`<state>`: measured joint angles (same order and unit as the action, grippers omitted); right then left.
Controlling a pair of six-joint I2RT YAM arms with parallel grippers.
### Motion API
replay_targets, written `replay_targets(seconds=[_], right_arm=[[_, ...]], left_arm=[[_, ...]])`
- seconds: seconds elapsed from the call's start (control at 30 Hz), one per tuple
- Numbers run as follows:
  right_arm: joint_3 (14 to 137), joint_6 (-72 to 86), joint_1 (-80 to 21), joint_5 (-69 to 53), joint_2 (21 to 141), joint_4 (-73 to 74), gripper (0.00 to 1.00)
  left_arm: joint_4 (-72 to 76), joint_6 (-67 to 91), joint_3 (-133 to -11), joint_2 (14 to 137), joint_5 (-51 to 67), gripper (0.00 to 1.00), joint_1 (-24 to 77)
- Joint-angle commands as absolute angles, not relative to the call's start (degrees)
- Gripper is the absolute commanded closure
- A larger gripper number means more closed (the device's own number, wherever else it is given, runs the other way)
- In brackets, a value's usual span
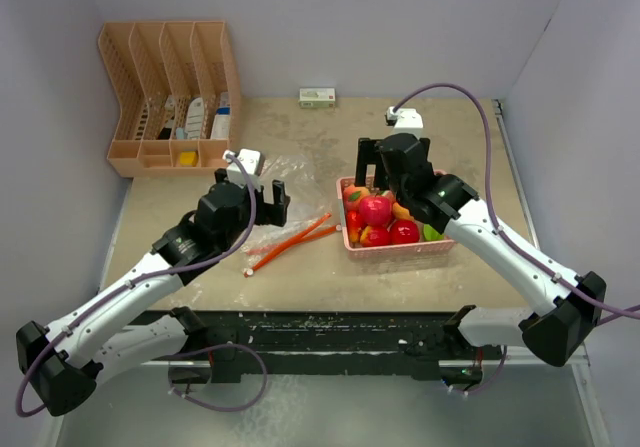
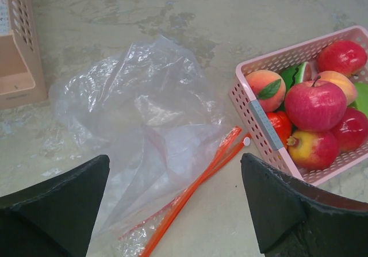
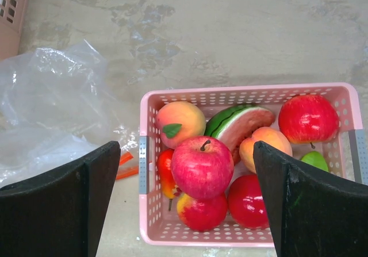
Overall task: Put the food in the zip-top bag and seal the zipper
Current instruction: Pick up the zipper food storage bag at the center of the board.
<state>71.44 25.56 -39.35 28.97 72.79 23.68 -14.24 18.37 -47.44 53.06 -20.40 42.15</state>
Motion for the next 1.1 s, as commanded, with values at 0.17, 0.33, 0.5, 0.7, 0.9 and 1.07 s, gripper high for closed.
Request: replay_targets(seconds=[0.17,0.33,0.5,0.7,0.9,1.07], right_arm=[[70.3,25.8,-39.5,30.6,70.5,21.5,0.00],[69.4,25.6,-39.5,30.8,69.7,20.4,0.01],[70.2,25.4,-39.5,31.1,70.5,21.4,0.01],[68.1,25.5,-39.5,30.7,69.9,20.1,0.01],[66.8,25.8,-39.5,30.3,69.8,19.4,0.01],[66.1,25.8,-39.5,30.4,69.4,19.1,0.01]], left_arm=[[-14.1,17.5,-48.1,50.9,-22.0,0.01,42.4],[-16.6,17.7,-49.6,50.4,-22.1,0.01,42.4],[-19.3,18.3,-50.5,49.2,-23.4,0.01,42.4],[-23.2,20.3,-51.1,48.9,-24.0,0.01,42.4],[-24.1,22.1,-48.8,48.4,-28.5,0.01,42.4],[-18.0,21.2,-46.2,49.8,-27.7,0.00,42.4]])
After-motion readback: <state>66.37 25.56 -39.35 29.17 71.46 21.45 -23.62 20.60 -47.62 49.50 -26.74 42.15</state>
